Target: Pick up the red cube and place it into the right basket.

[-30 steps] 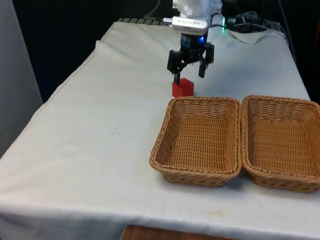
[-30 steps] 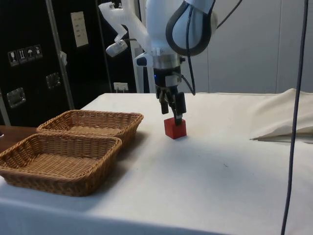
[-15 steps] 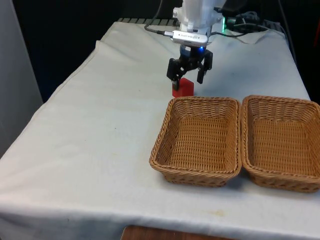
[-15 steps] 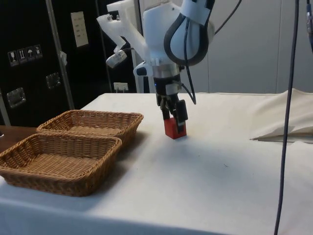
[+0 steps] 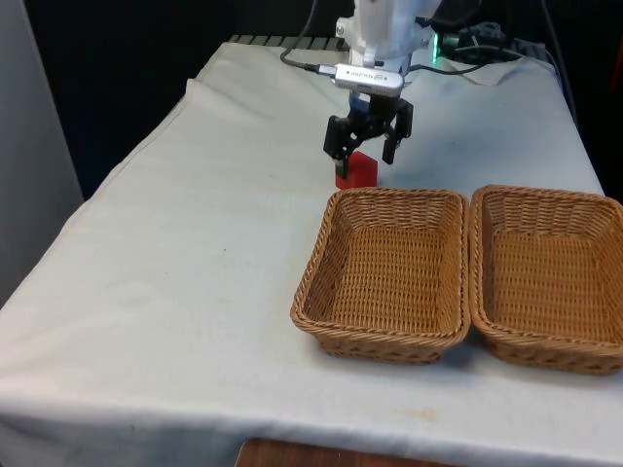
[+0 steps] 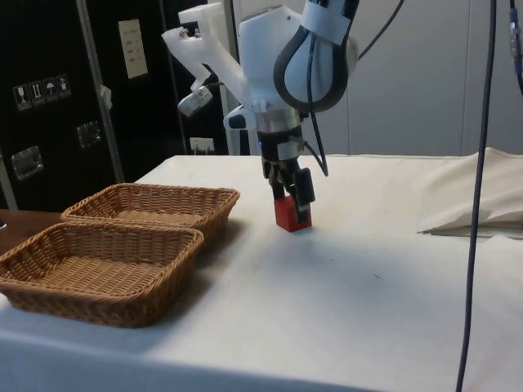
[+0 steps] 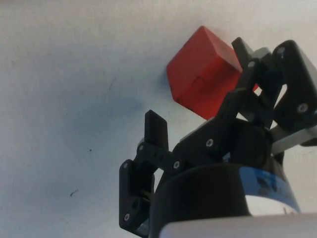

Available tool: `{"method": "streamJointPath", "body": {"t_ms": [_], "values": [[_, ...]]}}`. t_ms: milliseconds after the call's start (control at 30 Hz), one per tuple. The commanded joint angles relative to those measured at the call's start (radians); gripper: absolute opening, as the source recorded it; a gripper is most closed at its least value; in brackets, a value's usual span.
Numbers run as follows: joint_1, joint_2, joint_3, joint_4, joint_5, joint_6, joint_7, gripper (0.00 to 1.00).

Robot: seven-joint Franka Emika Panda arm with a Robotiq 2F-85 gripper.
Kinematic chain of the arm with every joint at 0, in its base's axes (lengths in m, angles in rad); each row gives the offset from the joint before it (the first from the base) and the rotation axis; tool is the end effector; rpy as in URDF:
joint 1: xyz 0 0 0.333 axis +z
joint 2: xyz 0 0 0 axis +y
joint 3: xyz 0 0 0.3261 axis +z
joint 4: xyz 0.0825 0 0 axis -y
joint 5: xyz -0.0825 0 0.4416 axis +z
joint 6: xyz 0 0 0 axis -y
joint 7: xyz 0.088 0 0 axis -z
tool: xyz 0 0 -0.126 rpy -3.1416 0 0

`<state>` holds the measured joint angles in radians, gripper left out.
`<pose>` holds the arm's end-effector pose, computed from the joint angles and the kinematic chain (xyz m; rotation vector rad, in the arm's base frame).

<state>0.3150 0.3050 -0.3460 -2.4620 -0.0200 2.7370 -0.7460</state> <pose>0.5025 -0.0294 0.1195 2.8336 1.1114 -0.0818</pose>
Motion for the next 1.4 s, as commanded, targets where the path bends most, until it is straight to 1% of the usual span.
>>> {"method": "streamJointPath", "body": {"t_ms": [0, 133, 167, 200, 433, 467, 500, 667, 700, 733, 767, 800, 933, 967, 1000, 1067, 1100, 1133, 1267, 1333, 1367], "values": [[-0.003, 0.004, 0.005, 0.001, 0.007, 0.004, -0.004, 1.0], [-0.005, 0.006, 0.005, 0.001, 0.008, 0.005, -0.006, 1.0], [0.0, 0.003, 0.0, 0.0, 0.0, 0.0, 0.0, 1.0], [-0.006, 0.008, 0.005, 0.001, 0.009, 0.005, -0.007, 1.0], [-0.008, 0.015, 0.007, 0.001, 0.013, 0.006, -0.01, 1.0], [0.0, 0.013, -0.003, 0.0, 0.0, 0.0, 0.0, 1.0], [-0.008, 0.017, 0.007, 0.002, 0.014, 0.006, -0.01, 1.0], [-0.008, 0.029, 0.009, 0.007, 0.015, 0.007, -0.008, 1.0], [-0.008, 0.031, 0.01, 0.007, 0.015, 0.007, -0.008, 0.97], [-0.008, 0.032, 0.01, 0.008, 0.015, 0.007, -0.008, 0.89], [0.0, 0.03, -0.001, 0.007, 0.0, 0.0, 0.001, 0.8], [-0.008, 0.033, 0.01, 0.008, 0.015, 0.007, -0.007, 0.8], [-0.007, 0.036, 0.01, 0.01, 0.015, 0.006, -0.007, 0.35], [-0.007, 0.036, 0.011, 0.01, 0.015, 0.006, -0.007, 0.08], [-0.007, 0.036, 0.011, 0.01, 0.015, 0.006, -0.007, 0.01], [-0.007, 0.036, 0.011, 0.011, 0.015, 0.006, -0.006, 0.01], [0.0, 0.036, -0.001, 0.011, 0.001, 0.0, 0.002, 0.01], [-0.007, 0.037, 0.011, 0.011, 0.015, 0.007, -0.006, 0.01], [-0.007, 0.037, 0.011, 0.011, 0.015, 0.006, -0.005, 0.02], [-0.003, 0.021, 0.007, 0.01, 0.01, -0.008, -0.004, 0.02], [0.0, 0.035, 0.0, 0.012, 0.001, 0.0, 0.002, 0.02]]}}
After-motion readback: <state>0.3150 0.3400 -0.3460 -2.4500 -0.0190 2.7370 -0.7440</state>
